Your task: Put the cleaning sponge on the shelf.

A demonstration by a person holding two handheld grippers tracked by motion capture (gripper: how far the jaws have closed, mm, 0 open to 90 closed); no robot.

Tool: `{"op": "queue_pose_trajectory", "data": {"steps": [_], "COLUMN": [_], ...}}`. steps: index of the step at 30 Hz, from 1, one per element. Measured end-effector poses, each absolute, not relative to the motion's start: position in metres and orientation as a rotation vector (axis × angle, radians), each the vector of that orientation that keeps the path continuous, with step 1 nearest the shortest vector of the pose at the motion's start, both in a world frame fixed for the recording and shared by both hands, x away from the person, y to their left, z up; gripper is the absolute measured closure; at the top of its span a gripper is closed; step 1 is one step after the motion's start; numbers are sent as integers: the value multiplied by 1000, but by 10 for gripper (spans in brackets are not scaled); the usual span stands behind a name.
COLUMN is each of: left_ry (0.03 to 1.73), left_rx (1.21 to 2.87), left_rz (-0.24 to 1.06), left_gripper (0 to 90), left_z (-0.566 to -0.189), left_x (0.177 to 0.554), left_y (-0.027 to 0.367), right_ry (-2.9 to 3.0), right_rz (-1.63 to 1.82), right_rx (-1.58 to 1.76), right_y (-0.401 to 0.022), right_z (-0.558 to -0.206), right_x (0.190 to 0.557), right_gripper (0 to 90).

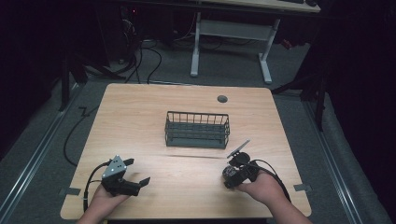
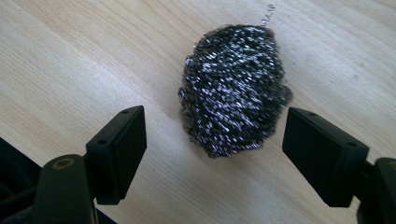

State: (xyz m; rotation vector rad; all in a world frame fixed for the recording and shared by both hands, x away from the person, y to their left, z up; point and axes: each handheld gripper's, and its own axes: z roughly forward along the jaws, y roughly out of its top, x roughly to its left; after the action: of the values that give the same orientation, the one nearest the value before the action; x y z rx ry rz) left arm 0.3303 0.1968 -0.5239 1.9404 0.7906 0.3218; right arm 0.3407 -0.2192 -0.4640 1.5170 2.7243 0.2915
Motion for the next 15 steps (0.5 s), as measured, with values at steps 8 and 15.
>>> {"op": "queue_pose_trajectory", "data": {"steps": [8, 15], "left_ry": [797, 793], "left_rx": [1928, 1928], "left_rz": [328, 330], "left_gripper": [13, 13], "left_z": [-523, -522], "left_x": [331, 330], "left_y": [198, 199], "right_ry": [2732, 2722], "right_rz": [272, 226], "right_rx": [1527, 1514], "right_y": [-213, -214], "right_z": [-467, -473], "right_x": [347, 352], "right_gripper": [188, 204]}}
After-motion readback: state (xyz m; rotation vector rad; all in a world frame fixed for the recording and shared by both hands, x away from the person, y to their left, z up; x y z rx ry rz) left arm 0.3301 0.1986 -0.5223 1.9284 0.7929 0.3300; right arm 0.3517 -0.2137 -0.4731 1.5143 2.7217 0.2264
